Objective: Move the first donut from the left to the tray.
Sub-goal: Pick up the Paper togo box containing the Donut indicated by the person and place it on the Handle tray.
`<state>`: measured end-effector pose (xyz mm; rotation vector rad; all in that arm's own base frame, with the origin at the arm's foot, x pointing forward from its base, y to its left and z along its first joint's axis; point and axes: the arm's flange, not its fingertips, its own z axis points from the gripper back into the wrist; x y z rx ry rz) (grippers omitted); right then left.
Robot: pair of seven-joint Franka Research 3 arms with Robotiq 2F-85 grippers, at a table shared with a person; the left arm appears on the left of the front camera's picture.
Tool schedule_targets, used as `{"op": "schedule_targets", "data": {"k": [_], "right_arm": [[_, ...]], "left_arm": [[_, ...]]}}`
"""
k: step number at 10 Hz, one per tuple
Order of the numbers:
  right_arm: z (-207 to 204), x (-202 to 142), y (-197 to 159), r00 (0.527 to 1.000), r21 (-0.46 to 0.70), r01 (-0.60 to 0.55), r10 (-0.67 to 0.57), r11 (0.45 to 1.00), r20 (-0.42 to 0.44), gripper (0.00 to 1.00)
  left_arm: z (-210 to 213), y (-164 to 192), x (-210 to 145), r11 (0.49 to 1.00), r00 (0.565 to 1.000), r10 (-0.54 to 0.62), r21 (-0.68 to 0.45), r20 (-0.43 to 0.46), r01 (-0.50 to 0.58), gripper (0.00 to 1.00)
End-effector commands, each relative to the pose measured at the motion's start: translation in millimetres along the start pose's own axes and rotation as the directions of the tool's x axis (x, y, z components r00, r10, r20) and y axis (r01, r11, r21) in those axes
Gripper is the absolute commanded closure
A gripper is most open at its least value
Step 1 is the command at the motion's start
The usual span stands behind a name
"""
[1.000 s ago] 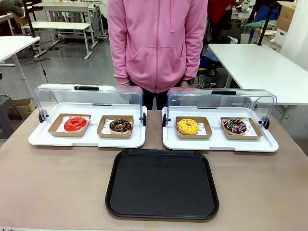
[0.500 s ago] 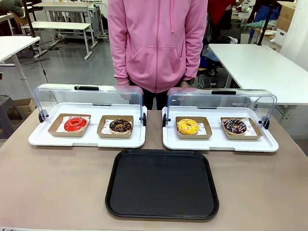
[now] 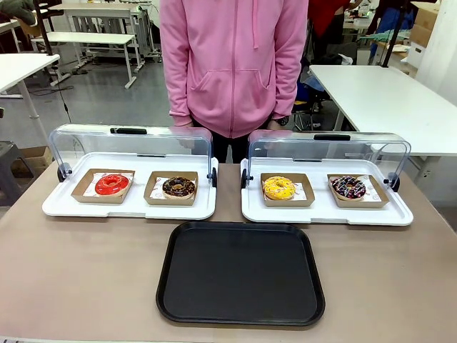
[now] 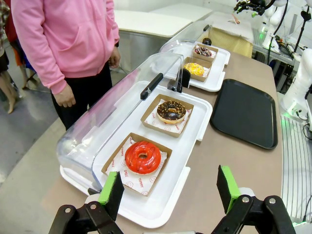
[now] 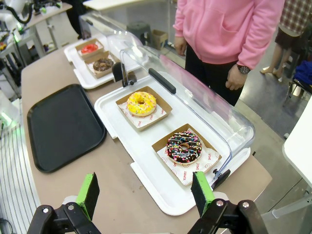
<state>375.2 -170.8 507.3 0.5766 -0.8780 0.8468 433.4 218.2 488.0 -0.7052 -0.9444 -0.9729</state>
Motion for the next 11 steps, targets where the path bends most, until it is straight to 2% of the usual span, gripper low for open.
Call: {"op": "schedule_targets", "data": {"k": [1, 11], "right_arm": [[-2.2, 1.1, -0.9, 1.000, 0.000, -0.009, 0.009, 1.000, 0.025, 0.00], [-2.2, 1.1, -0.9, 1.000, 0.000, -0.009, 0.009, 1.000, 0.025, 0.00]], "left_arm": [[-0.5, 0.2, 0.8, 1.000, 1.000, 0.004, 0.002, -0.007, -0.004, 0.00], [-0.5, 0.2, 0.8, 1.000, 1.000, 0.004, 0.002, -0.007, -0.004, 0.00]]}}
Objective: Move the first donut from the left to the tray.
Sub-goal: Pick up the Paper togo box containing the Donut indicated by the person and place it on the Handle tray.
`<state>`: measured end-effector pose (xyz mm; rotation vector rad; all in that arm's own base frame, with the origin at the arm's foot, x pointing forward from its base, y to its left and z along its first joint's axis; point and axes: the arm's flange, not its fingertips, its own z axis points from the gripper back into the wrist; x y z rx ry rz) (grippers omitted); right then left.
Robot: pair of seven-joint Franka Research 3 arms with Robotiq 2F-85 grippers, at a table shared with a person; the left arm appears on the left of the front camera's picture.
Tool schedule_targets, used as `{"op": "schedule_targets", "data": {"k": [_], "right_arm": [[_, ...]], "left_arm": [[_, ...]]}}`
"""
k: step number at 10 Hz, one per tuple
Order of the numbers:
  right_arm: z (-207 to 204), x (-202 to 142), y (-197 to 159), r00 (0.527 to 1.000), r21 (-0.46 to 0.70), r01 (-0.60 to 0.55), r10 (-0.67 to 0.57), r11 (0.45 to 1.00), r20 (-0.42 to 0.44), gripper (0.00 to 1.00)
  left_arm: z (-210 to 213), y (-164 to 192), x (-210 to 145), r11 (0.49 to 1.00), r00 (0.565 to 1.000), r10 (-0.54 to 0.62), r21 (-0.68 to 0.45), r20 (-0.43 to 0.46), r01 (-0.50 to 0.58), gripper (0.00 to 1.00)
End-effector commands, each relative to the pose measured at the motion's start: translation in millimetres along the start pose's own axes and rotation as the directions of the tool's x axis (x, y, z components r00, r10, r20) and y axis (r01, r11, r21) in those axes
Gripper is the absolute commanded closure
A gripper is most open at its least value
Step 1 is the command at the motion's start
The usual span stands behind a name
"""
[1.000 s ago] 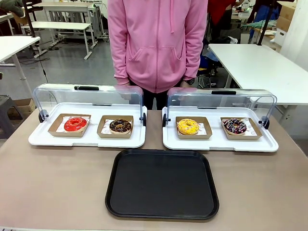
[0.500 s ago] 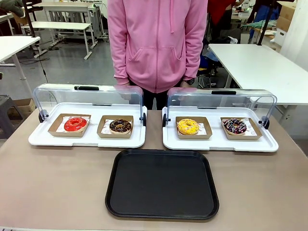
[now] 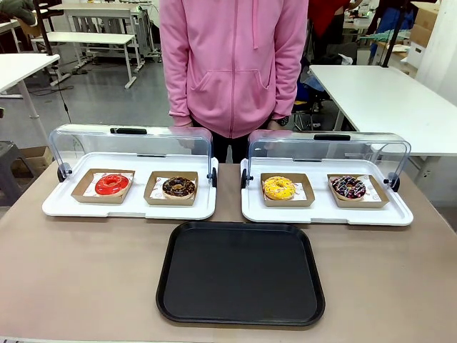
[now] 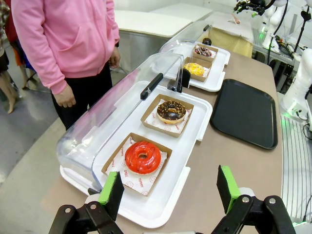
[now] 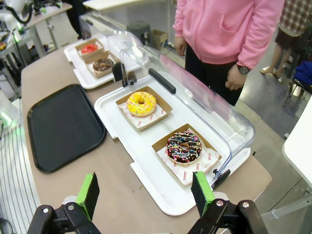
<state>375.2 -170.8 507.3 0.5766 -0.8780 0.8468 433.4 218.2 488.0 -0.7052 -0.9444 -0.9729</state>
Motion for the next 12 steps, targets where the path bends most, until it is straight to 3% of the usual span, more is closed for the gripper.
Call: {"op": "schedule_targets", "data": {"k": [1, 12], "right_arm": [[-2.2, 1.1, -0.9, 1.000, 0.000, -0.009, 0.009, 1.000, 0.025, 0.00], [-2.2, 1.1, -0.9, 1.000, 0.000, -0.009, 0.009, 1.000, 0.025, 0.00]], "left_arm": [[-0.5, 0.2, 0.8, 1.000, 1.000, 0.004, 0.002, -0.007, -0.004, 0.00], [-0.5, 0.2, 0.8, 1.000, 1.000, 0.004, 0.002, -0.007, -0.004, 0.00]]}}
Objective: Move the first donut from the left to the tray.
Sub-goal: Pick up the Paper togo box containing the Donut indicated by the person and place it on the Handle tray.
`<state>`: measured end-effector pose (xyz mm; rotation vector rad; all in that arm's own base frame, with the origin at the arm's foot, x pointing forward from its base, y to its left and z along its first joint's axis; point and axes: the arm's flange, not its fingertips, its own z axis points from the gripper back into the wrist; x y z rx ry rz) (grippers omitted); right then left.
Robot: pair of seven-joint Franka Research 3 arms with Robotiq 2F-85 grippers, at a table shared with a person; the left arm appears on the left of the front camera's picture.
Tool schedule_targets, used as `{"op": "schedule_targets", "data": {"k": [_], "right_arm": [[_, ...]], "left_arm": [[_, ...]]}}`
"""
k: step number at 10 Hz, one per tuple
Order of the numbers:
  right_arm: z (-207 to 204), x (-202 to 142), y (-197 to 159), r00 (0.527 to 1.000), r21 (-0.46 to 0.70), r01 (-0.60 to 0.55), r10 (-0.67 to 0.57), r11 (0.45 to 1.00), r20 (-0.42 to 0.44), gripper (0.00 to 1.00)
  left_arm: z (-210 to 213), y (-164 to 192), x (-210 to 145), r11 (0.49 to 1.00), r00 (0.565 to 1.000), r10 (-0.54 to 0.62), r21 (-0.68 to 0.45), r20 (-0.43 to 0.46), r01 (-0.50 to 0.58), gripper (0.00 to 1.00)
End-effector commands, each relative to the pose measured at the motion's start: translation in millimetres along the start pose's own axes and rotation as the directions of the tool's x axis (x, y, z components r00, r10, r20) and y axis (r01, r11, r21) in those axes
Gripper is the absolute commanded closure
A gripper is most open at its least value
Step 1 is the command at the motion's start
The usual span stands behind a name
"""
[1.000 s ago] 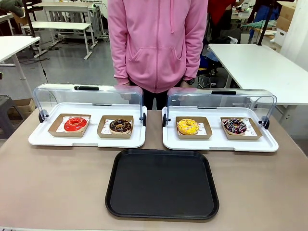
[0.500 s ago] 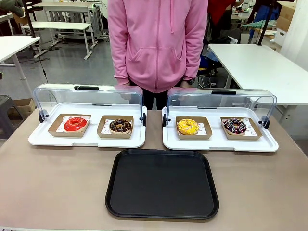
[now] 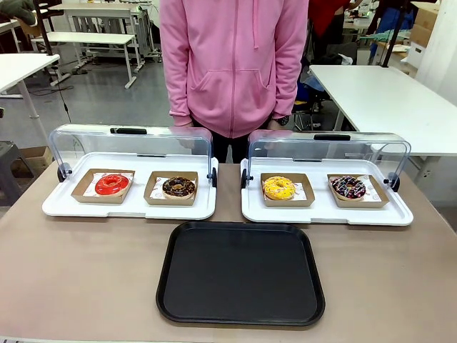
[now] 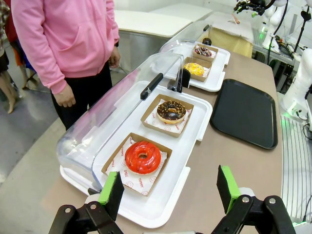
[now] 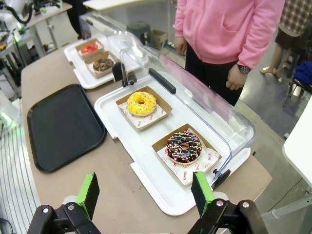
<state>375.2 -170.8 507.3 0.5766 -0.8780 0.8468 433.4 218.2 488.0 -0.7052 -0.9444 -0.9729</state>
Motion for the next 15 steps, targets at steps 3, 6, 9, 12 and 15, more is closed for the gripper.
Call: {"op": "schedule_targets", "data": {"k": [3, 6, 9, 12, 15], "right_arm": [[-2.2, 1.1, -0.9, 1.000, 0.000, -0.009, 0.009, 1.000, 0.025, 0.00], [-2.2, 1.1, -0.9, 1.000, 0.000, -0.009, 0.009, 1.000, 0.025, 0.00], [-2.2, 1.1, -0.9, 1.000, 0.000, -0.009, 0.009, 1.000, 0.025, 0.00], [-2.2, 1.1, -0.9, 1.000, 0.000, -0.009, 0.009, 1.000, 0.025, 0.00], [-2.2, 1.1, -0.9, 1.000, 0.000, -0.009, 0.009, 1.000, 0.025, 0.00]], "left_arm": [[-0.5, 0.2, 0.8, 1.000, 1.000, 0.004, 0.002, -0.007, -0.004, 0.00], [-0.5, 0.2, 0.8, 1.000, 1.000, 0.004, 0.002, -0.007, -0.004, 0.00], [-0.5, 0.2, 0.8, 1.000, 1.000, 0.004, 0.002, -0.007, -0.004, 0.00], [-0.5, 0.2, 0.8, 1.000, 1.000, 0.004, 0.002, -0.007, -0.004, 0.00], [-0.5, 0.2, 0.8, 1.000, 1.000, 0.004, 0.002, -0.007, -0.004, 0.00]]}}
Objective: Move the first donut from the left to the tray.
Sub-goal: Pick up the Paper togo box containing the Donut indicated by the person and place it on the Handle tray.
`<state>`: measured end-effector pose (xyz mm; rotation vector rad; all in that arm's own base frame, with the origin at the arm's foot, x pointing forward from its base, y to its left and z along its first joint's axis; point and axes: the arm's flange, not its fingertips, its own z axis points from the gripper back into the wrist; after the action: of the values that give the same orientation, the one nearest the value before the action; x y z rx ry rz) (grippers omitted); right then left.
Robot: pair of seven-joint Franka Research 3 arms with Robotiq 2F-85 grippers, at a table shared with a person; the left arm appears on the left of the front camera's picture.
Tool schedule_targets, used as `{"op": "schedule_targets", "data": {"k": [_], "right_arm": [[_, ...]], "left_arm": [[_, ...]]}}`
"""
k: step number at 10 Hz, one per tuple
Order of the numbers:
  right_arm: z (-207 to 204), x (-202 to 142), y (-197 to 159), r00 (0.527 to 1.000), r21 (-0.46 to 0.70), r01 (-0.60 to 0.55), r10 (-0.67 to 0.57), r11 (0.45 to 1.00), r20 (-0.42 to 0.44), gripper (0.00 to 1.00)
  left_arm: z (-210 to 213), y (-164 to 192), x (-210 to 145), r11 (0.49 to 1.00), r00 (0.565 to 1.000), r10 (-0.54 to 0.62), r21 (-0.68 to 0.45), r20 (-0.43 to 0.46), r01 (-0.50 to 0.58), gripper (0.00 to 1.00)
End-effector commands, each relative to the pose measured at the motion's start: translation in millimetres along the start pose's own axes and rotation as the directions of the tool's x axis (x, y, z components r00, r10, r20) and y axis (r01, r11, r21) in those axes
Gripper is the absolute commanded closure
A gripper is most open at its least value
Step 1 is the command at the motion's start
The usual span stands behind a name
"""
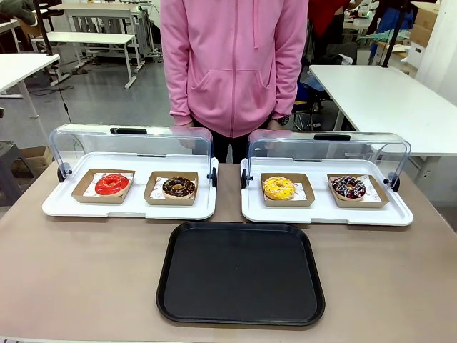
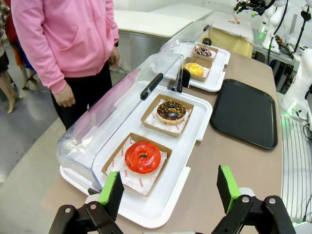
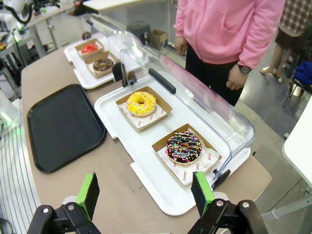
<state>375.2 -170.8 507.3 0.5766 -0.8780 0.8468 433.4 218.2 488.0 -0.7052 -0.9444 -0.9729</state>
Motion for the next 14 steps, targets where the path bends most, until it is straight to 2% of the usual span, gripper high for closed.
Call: {"op": "schedule_targets", "data": {"k": [1, 14], "right_arm": [[-2.2, 1.1, -0.9, 1.000, 0.000, -0.009, 0.009, 1.000, 0.025, 0.00], [-2.2, 1.1, -0.9, 1.000, 0.000, -0.009, 0.009, 1.000, 0.025, 0.00]], "left_arm": [[-0.5, 0.2, 0.8, 1.000, 1.000, 0.004, 0.002, -0.007, -0.004, 0.00], [-0.5, 0.2, 0.8, 1.000, 1.000, 0.004, 0.002, -0.007, -0.004, 0.00]]}}
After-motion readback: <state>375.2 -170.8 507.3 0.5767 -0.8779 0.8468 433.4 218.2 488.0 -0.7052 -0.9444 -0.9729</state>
